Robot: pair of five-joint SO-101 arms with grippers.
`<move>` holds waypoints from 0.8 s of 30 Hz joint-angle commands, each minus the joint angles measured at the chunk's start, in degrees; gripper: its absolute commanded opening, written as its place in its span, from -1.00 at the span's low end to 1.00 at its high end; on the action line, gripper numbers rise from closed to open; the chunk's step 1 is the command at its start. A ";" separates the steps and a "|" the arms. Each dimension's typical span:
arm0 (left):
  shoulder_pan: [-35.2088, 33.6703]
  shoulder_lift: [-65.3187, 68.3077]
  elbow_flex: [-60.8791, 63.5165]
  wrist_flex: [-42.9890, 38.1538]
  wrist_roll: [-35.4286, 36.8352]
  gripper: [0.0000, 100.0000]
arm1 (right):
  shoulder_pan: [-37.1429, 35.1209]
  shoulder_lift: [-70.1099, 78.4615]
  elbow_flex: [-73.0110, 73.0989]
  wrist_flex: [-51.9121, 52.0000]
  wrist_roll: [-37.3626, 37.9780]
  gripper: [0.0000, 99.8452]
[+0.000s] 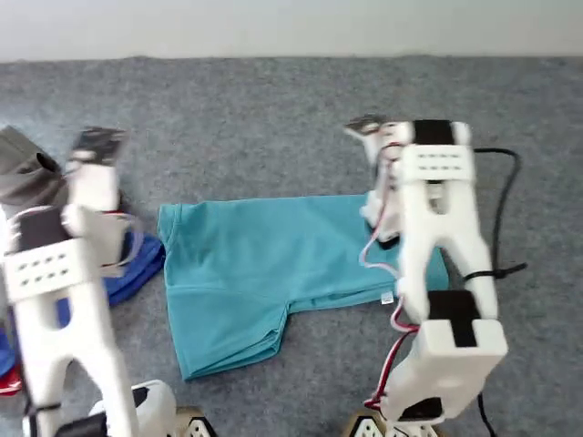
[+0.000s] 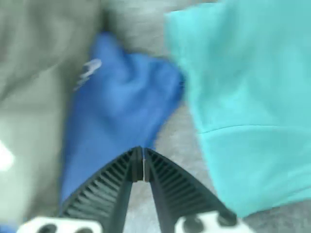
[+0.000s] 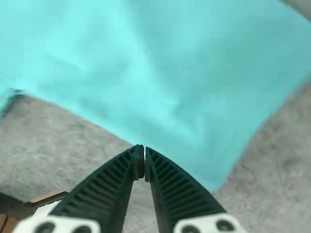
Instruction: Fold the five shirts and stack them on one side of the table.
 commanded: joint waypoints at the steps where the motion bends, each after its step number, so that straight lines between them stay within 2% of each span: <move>1: -8.53 -4.04 -1.10 2.46 -2.20 -0.97 | -9.27 -6.02 2.29 2.51 0.53 -0.98; 6: -18.81 -7.56 -0.84 4.92 -6.77 -0.97 | -21.32 -14.73 11.78 1.01 0.35 -0.98; 11: -27.34 -10.37 -0.40 5.80 -10.11 -0.97 | -28.18 -23.16 22.51 -3.82 -2.29 -0.98; 20: -32.79 -17.32 5.32 7.30 -12.66 -0.97 | -34.77 -34.77 37.27 -10.59 -2.81 -0.98; 24: -33.32 -22.68 8.57 7.30 -12.66 -0.97 | -35.03 -35.21 41.41 -15.69 -2.46 -0.83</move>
